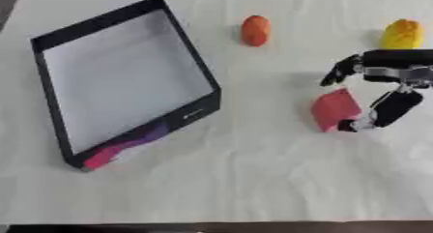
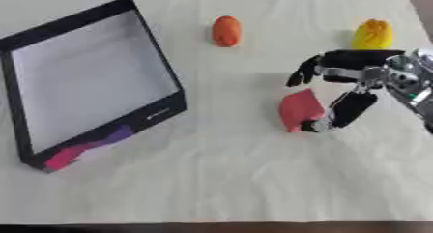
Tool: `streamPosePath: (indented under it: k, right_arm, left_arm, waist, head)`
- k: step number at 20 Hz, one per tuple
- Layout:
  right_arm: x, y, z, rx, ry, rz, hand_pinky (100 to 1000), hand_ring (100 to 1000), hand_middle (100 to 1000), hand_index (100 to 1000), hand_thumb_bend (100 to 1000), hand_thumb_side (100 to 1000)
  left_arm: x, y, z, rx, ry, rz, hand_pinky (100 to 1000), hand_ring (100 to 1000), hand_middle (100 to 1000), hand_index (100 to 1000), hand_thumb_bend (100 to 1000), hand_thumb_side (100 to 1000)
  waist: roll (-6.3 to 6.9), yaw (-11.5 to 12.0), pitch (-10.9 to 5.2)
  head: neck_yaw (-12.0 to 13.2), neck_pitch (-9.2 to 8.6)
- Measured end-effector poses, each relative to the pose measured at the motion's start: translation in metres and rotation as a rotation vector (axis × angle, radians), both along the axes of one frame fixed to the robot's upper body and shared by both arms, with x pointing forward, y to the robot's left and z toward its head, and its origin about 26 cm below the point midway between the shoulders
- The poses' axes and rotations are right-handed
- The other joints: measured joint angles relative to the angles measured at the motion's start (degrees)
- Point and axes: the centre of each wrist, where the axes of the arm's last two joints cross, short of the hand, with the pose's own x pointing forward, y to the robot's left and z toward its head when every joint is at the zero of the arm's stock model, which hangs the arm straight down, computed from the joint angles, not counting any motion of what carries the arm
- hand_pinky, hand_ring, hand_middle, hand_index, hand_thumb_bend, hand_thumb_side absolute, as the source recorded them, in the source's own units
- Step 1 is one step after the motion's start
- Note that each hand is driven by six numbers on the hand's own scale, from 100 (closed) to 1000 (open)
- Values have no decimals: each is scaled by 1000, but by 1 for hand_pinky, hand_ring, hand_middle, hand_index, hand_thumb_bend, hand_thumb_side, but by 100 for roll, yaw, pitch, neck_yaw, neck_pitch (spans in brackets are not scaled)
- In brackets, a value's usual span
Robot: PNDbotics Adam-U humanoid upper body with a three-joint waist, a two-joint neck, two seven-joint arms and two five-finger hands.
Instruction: Pick up objects on the table and place them in the box.
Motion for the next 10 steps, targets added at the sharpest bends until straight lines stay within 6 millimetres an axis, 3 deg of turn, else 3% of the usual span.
streamPosePath:
  k: [6, 10]
  right_arm:
    - [0, 0, -2, 6, 7, 2, 862, 805, 754, 826, 447, 271]
    - [1, 0, -6, 2, 24, -6, 845, 764, 674, 771, 433, 199]
  left_arm:
    - [0, 0, 0, 0, 0, -1, 711, 626, 770, 821, 296, 653]
    - [0, 0, 0, 0, 0, -2, 711, 626, 770, 821, 294, 655]
  waist:
    - [0, 23, 4]
    - [0, 32, 9]
  head:
    - [-1, -1]
    - [-2, -2]
